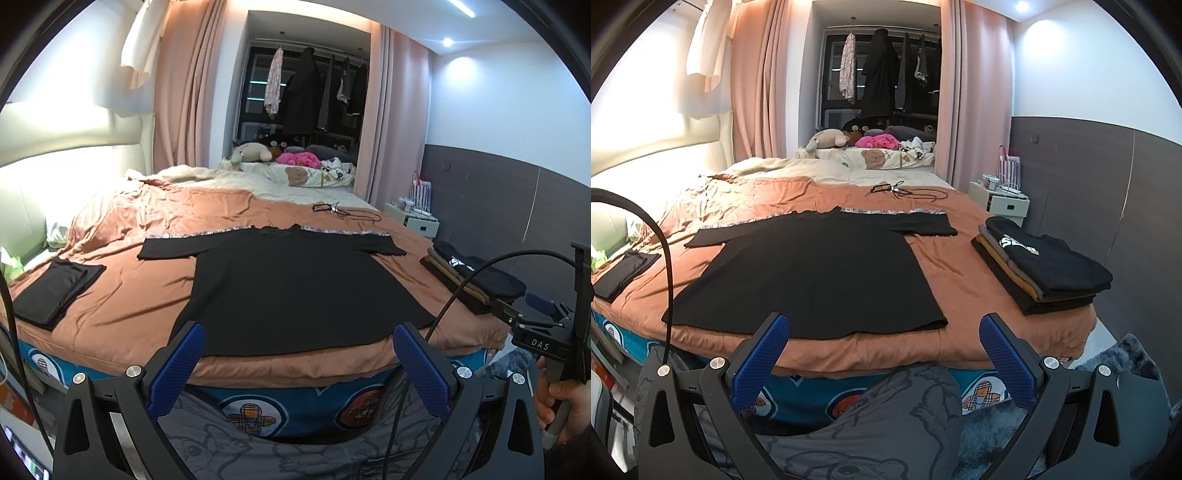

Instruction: Fold small clothes

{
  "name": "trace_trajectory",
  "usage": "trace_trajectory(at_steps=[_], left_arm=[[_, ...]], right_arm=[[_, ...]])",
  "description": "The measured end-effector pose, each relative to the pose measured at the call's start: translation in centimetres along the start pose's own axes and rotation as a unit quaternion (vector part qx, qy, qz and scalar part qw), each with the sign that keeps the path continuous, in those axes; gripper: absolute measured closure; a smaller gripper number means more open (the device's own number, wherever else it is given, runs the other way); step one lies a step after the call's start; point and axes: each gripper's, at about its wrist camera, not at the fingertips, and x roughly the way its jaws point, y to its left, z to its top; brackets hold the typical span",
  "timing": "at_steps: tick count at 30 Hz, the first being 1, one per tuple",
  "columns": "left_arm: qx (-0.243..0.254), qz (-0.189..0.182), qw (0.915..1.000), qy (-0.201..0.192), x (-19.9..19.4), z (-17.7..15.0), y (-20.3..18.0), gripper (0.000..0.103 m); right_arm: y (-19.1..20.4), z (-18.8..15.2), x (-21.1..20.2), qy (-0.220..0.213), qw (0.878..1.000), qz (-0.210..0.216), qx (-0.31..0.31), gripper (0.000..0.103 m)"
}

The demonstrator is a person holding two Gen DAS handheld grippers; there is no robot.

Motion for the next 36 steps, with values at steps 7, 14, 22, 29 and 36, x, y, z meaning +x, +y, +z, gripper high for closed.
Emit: trace_trajectory(at_steps=[7,14,22,29,36], left_arm=[[-0.004,0.007,1.0000,-0.003,-0.30,0.01,0.03,0.001],[-0.010,0.008,0.9999,-0.005,-0.43,0.04,0.26,0.001],[-0.014,0.009,0.9998,-0.010,-0.67,0.04,0.82,0.001],[-0.014,0.010,0.9998,-0.011,-0.65,0.07,0.76,0.001],[-0.015,0.011,0.9998,-0.012,-0.65,0.09,0.76,0.001]], right_arm=[[0.10,0.07,0.11,-0.003,1.000,0.000,0.000,0.000],[0.29,-0.01,0.29,-0.004,1.000,0.000,-0.004,0.000],[0.54,-0.21,0.41,-0.007,1.000,-0.004,-0.010,0.000],[0.56,-0.10,0.42,-0.008,1.000,-0.003,-0.008,0.000],[0.60,-0.06,0.54,-0.006,1.000,-0.003,-0.008,0.000]])
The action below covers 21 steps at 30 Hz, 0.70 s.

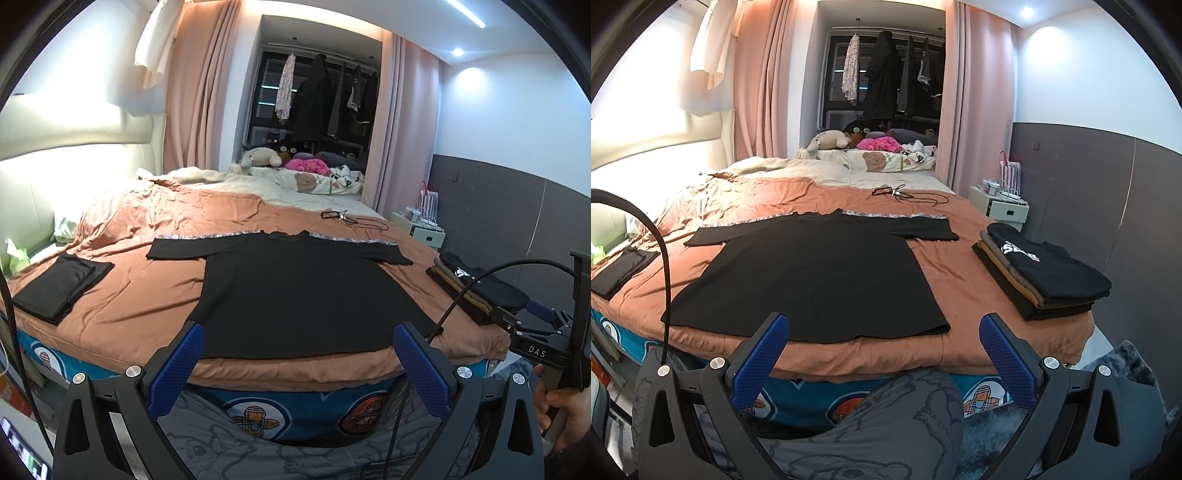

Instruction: Fold small clothes

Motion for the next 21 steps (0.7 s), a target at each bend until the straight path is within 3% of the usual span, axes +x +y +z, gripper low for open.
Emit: trace_trajectory(at_steps=[8,21], left_arm=[[-0.006,0.005,1.0000,-0.004,0.0,0.7,1.0,0.001],[-0.008,0.022,0.9997,0.000,2.0,4.7,2.9,0.001]], right_arm=[[0.3,0.5,0.4,0.007,1.000,0.003,0.000,0.000],[-0.9,3.3,1.5,0.015,1.000,0.012,0.003,0.000]])
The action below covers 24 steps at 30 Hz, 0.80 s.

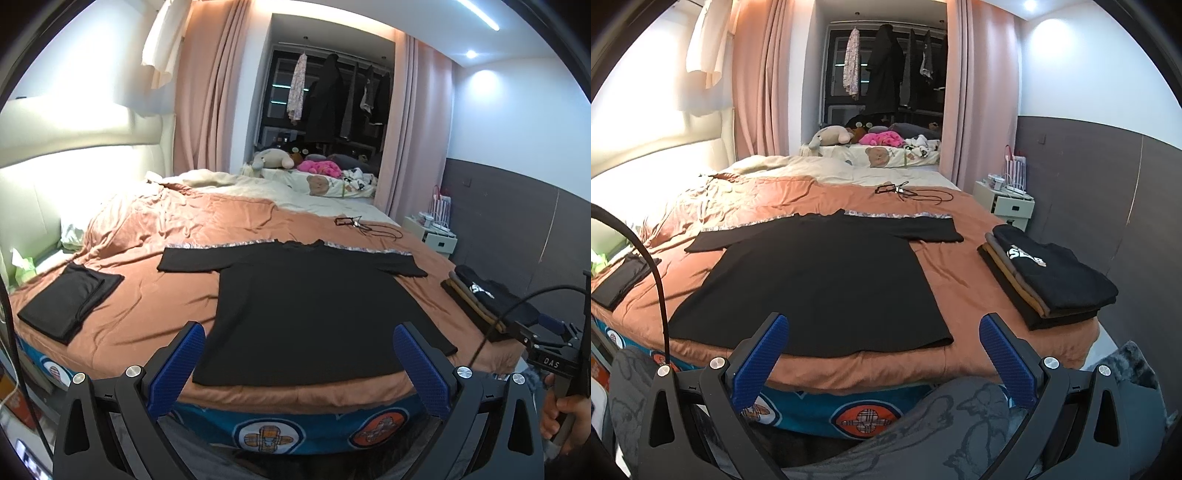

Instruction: Fold small clothes

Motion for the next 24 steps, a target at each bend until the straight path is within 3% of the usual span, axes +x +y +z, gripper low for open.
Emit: trace_trajectory(at_steps=[9,24], left_arm=[[-0.017,0.018,0.9993,0.028,4.4,0.8,3.6,0.001],[-0.059,0.052,0.9951,0.059,12.4,2.8,8.8,0.001]], right_arm=[[1.3,1.6,3.9,0.008,1.000,0.005,-0.010,0.000],[4.0,6.3,15.3,0.056,0.998,0.023,-0.029,0.000]])
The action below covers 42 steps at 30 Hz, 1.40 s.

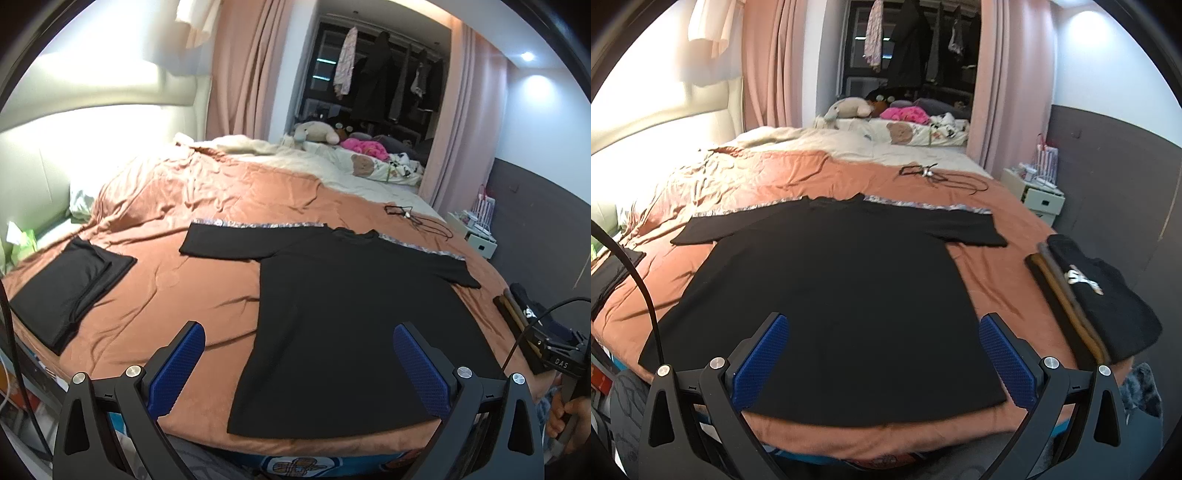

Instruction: Fold small clothes

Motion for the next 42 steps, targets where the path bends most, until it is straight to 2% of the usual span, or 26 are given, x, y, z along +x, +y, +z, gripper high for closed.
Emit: trace_trajectory(at_steps=[10,18,26,36,38,42], left_arm=[[-0.028,0.033,0.9983,0.039,5.8,1.0,2.7,0.001],[-0.045,0.041,0.9962,0.062,10.0,1.4,4.6,0.001],[-0.066,0.054,0.9917,0.096,14.7,2.4,7.7,0.012],[-0.085,0.062,0.9860,0.129,20.7,4.7,12.2,0.021],[-0.088,0.063,0.9851,0.134,21.9,5.3,13.1,0.021],[-0.084,0.068,0.9833,0.146,24.2,6.7,14.6,0.024]], right_arm=[[1.9,3.3,7.4,0.032,0.999,0.028,-0.026,0.000],[2.4,4.9,12.3,0.047,0.996,0.060,-0.035,0.000],[3.6,6.5,16.8,0.072,0.990,0.103,-0.068,0.000],[3.7,9.5,22.3,0.096,0.983,0.147,-0.054,0.000],[4.1,10.0,23.3,0.100,0.981,0.155,-0.053,0.009],[5.2,11.2,25.3,0.116,0.977,0.168,-0.061,0.018]])
